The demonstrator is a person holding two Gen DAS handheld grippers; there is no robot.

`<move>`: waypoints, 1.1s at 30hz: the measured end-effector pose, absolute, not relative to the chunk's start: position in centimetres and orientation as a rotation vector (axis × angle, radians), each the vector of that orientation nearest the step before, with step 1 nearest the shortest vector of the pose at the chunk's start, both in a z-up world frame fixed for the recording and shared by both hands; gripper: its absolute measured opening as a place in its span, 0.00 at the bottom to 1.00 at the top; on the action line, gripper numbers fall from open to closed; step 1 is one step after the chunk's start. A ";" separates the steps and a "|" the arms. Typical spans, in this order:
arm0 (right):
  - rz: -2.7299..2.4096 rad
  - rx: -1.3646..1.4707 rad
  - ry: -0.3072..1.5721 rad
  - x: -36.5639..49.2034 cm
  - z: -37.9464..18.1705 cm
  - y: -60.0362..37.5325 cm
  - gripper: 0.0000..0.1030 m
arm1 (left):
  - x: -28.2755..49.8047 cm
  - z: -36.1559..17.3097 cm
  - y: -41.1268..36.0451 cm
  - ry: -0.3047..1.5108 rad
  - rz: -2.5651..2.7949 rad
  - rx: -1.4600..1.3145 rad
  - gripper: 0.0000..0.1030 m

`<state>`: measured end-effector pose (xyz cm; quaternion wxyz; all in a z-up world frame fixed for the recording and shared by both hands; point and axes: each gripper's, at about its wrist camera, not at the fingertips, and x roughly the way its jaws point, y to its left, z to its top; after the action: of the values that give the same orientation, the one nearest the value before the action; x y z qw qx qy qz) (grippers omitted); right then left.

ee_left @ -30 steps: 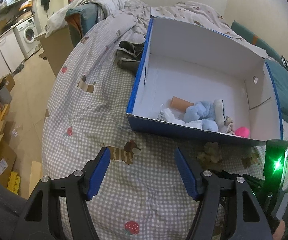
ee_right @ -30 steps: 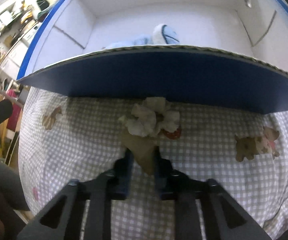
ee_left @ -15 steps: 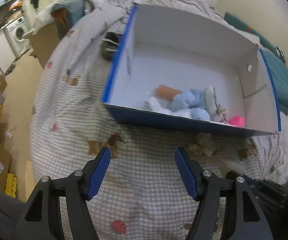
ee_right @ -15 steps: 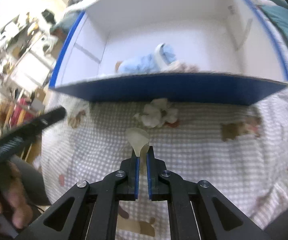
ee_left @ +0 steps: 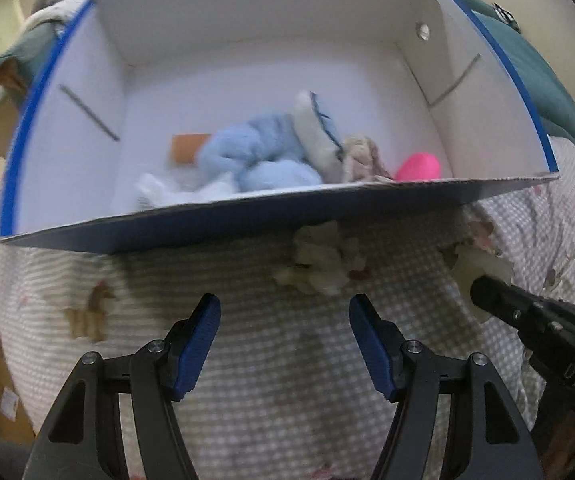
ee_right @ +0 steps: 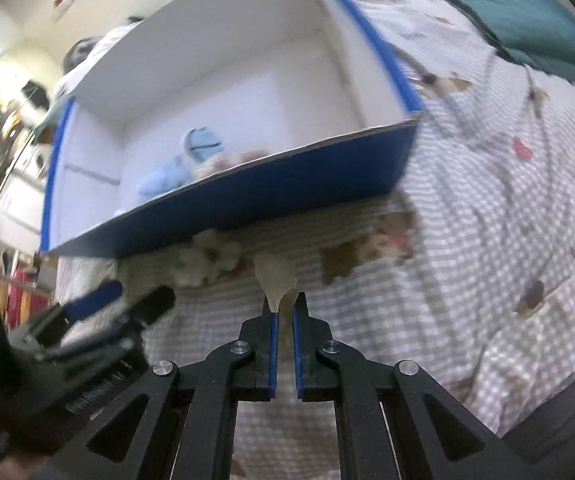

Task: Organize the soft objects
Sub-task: 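Grasp a small cream piece with the right gripper while the left grasps the crumpled cream cloth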

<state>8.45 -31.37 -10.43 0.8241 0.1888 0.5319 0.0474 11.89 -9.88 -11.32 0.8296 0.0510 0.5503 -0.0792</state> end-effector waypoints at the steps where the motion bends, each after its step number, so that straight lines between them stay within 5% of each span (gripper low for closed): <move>1: 0.091 0.405 1.129 8.5 -10.5 -31.6 0.08 | 12.0 -11.6 -10.3 1.173 -0.184 0.108 0.62; 13: 0.066 0.408 1.118 9.0 -10.7 -31.3 0.08 | 14.3 -14.2 -12.5 1.184 -0.237 0.186 0.60; 14: 0.064 0.412 1.113 9.2 -10.7 -31.2 0.08 | 14.4 -14.4 -12.4 1.189 -0.237 0.181 0.56; 16: 0.061 0.419 1.105 9.2 -10.6 -31.4 0.08 | 14.7 -14.6 -12.0 1.199 -0.250 0.161 0.28; 20: 0.062 0.419 1.098 9.2 -10.6 -31.2 0.07 | 14.6 -14.1 -11.4 1.185 -0.259 0.157 0.12; 33: 0.116 0.410 1.046 8.4 -9.2 -29.8 0.08 | 11.5 -10.5 -6.1 1.148 -0.139 0.094 0.11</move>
<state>8.36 -29.79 -9.22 0.8448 0.1943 0.4956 0.0549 11.45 -6.15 -10.48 0.8364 0.0443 0.5424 -0.0658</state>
